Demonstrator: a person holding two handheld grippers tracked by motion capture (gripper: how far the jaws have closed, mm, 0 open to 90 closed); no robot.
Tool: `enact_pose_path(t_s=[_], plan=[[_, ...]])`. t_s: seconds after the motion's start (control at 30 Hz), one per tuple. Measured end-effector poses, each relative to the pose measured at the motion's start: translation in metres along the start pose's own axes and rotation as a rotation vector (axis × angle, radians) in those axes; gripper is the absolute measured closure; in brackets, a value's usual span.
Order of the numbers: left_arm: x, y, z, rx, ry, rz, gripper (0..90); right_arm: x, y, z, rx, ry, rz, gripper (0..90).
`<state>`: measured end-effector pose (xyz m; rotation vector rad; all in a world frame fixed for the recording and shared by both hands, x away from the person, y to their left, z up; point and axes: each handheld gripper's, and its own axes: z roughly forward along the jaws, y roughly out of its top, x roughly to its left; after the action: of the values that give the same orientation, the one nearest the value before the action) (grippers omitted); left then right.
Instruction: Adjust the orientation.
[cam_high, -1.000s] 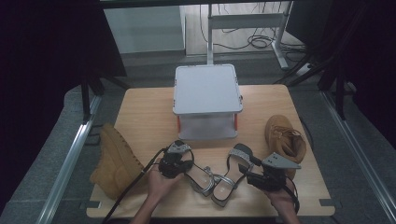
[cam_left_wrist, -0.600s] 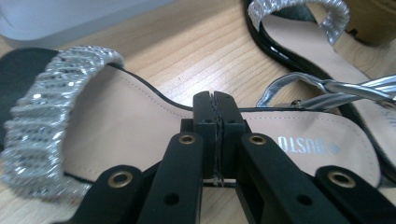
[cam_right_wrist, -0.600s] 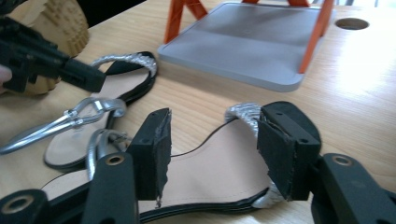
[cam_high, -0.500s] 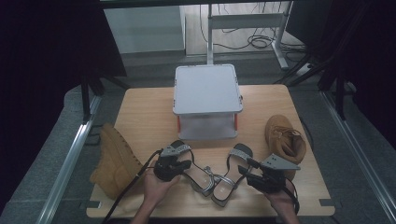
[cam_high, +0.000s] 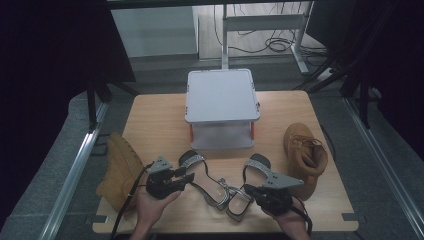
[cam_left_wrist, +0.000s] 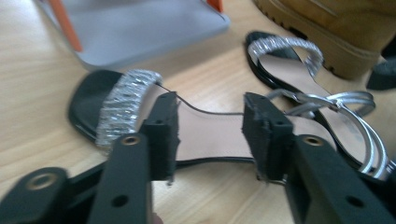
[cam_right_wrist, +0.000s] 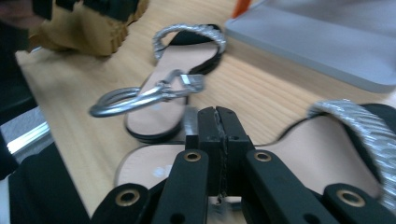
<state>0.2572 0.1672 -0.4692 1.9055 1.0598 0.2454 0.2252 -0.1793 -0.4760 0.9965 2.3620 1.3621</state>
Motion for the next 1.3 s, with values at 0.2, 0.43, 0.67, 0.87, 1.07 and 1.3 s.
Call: enact_pose_path(t_s=[0.2,0.43,0.67,0.87,1.07,1.3], plan=[[0.006,-0.001,-0.008,-0.024,0.016,-0.016,47.9,0.019,0.005,0.012,0.037,0.042,-0.015,89.0],[0.011,0.000,-0.015,-0.039,0.010,-0.029,44.9,0.031,0.005,0.027,0.104,0.022,-0.027,89.1],[0.011,0.001,-0.019,-0.049,0.007,-0.030,44.9,0.032,0.008,0.042,0.127,-0.049,-0.029,89.1],[0.013,0.000,-0.021,-0.052,0.010,-0.032,44.9,0.034,0.010,0.051,0.144,-0.086,-0.039,89.2],[0.013,0.000,-0.020,-0.049,0.011,-0.034,44.8,0.038,0.010,0.052,0.150,-0.074,-0.043,89.2],[0.014,-0.001,-0.019,-0.046,0.012,-0.035,44.5,0.051,0.011,0.055,0.169,-0.049,-0.074,89.2]])
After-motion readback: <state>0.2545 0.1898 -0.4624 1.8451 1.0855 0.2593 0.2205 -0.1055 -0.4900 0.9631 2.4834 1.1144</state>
